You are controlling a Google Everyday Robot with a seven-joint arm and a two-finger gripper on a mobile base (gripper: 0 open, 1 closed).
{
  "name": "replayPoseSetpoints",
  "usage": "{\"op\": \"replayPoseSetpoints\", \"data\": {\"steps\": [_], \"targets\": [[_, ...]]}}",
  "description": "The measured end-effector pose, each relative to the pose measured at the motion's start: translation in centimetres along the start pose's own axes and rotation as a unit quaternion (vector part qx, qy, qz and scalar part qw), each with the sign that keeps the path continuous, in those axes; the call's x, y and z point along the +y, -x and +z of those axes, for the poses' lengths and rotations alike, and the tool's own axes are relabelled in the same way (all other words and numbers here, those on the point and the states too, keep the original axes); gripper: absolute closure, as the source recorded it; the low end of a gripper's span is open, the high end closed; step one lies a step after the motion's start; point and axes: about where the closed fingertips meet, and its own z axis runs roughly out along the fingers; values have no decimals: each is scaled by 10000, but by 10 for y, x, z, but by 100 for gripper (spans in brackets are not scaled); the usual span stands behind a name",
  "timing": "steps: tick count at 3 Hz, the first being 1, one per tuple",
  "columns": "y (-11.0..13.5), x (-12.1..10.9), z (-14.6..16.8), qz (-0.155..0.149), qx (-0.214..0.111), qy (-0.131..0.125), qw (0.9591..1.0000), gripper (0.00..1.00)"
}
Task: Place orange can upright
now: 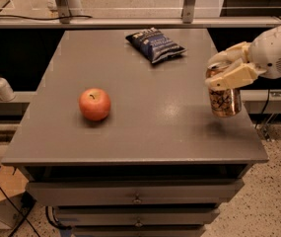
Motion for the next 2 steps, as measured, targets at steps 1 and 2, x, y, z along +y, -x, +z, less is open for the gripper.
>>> {"op": "replayPoseSetpoints", "data": {"steps": [1,2], "targets": [[11,8,0,-612,-594,65,9963,100],[15,12,-3,-829,-1136,42,9901,82]]}}
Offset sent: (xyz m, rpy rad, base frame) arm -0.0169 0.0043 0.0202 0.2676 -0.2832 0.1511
